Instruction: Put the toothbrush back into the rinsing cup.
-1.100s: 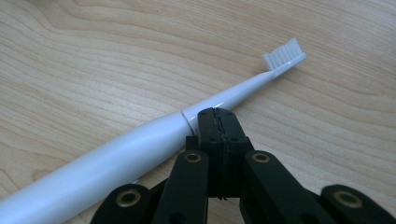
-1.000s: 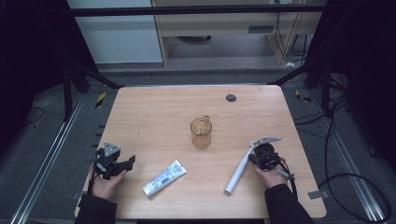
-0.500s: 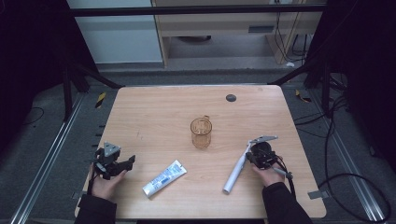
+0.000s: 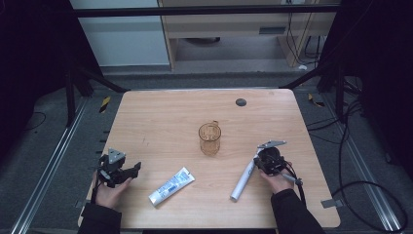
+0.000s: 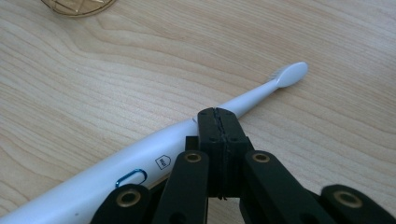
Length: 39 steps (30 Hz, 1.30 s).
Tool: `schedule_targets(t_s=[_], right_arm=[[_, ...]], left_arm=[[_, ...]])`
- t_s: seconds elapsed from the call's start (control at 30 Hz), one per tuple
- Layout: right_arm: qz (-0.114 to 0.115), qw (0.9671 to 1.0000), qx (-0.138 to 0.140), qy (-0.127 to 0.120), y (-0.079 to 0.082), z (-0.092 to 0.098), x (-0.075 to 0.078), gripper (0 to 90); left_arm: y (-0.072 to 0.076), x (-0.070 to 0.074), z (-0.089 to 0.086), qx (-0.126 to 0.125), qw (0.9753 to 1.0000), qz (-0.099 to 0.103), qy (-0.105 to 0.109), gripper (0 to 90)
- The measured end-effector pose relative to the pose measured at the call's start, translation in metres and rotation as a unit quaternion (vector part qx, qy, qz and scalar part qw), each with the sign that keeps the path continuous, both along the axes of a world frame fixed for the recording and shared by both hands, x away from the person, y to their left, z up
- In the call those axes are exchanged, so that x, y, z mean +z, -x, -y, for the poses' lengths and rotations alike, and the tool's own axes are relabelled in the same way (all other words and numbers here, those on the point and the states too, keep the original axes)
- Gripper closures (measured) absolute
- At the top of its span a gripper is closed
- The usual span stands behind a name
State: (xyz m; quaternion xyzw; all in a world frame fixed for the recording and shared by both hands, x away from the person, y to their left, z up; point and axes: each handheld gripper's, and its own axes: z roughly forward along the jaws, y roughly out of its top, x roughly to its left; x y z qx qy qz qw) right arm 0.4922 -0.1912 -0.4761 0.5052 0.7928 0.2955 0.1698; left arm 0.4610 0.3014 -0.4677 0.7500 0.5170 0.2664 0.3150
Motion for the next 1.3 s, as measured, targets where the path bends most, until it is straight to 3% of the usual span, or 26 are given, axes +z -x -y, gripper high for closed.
schedule_targets(t_s=[0.33,0.57,0.8,1.3], right_arm=[[0.028,0.9984,0.028,-0.040,0.017,-0.004,0.016,90.0],[0.024,0.9952,0.063,-0.072,0.039,-0.010,0.016,90.0],[0.024,0.9934,0.082,-0.076,0.056,-0.018,0.012,90.0],[-0.007,0.9900,0.123,-0.069,0.060,-0.037,0.001,90.0]], left_arm=[[0.000,0.001,0.000,0.000,1.0000,0.002,0.002,33.4],[0.000,0.001,0.000,0.000,1.0000,0.002,0.002,33.4],[0.001,0.001,0.000,0.000,1.0000,0.003,0.002,33.5],[0.001,0.001,0.000,0.000,1.0000,0.002,0.001,33.4]])
